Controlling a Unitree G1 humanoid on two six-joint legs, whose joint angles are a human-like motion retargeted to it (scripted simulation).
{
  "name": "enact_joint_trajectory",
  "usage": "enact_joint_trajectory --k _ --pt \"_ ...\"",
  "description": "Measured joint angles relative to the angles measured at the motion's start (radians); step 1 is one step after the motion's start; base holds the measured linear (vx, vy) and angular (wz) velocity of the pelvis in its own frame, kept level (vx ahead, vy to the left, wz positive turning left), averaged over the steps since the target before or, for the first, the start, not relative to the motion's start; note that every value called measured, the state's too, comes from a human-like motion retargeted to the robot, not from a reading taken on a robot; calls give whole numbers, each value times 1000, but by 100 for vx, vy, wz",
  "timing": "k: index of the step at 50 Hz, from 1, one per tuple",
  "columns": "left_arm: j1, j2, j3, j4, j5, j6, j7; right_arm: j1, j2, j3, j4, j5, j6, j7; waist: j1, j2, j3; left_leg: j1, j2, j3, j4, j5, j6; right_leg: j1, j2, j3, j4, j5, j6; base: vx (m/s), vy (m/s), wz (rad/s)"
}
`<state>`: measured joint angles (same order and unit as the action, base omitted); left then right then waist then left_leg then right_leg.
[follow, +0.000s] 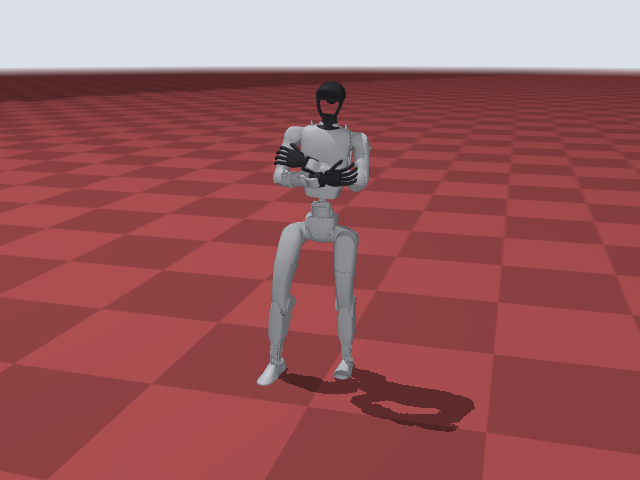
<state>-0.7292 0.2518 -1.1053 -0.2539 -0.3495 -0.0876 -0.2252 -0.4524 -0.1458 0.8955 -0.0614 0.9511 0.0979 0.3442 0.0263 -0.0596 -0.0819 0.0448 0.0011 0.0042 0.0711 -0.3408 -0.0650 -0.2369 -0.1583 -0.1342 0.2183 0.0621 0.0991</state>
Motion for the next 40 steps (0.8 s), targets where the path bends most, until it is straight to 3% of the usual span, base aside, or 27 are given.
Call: enact_joint_trajectory --k 4,7,9,13,21,25,30,35,40 --pt "-20 1 -10 6 -14 -8 39 -30 2 -1 -1 -29 14 -24 -42 -42 58 83 -42 -65 0 -38 5 52 -41 82 -281 97 78 46 -8 87" --pt "-14 0 -20 14 10 -33 40 -35 11 6 -5 -71 6 -1 -52 -48 73 130 -32 -91 -6 -60 5 11 -45 96 -306 54 148 46 -13 47" --pt "-7 -2 -24 19 25 -47 35 -33 15 10 -5 -88 -2 15 -51 -40 70 152 -11 -98 -8 -72 -5 -12 -34 58 -306 5 163 47 -20 29" --pt "4 -11 -24 24 39 -52 34 -24 14 14 -2 -87 -6 25 -61 -33 55 192 1 -132 -9 -80 -9 -7 -40 -16 -306 -40 163 50 -19 48" --pt "-2 -25 -8 34 15 -24 24 -13 -1 11 3 -11 15 16 -74 -54 9 183 -36 -248 137 30 19 88 -81 2 -305 54 115 54 -30 48" --pt "23 -21 -10 30 38 6 0 14 8 20 5 35 21 0 -58 -91 -29 46 -105 -254 418 143 51 130 -115 1 -282 -2 97 50 -35 17" --pt "41 -2 -5 17 66 28 -29 24 28 30 12 52 36 -5 -32 -131 -79 -211 -147 -116 729 135 127 124 -143 19 -239 -50 104 42 -27 2" --pt "47 12 -7 12 57 26 -37 27 47 35 25 36 42 4 27 -155 -80 -310 -135 45 629 56 185 140 -146 37 -214 -88 133 39 -17 -31" --pt "21 15 0 14 -2 28 -9 15 52 30 45 16 34 1 99 -114 -52 -309 -98 116 270 147 147 176 -86 50 -199 -142 132 37 -7 -46"
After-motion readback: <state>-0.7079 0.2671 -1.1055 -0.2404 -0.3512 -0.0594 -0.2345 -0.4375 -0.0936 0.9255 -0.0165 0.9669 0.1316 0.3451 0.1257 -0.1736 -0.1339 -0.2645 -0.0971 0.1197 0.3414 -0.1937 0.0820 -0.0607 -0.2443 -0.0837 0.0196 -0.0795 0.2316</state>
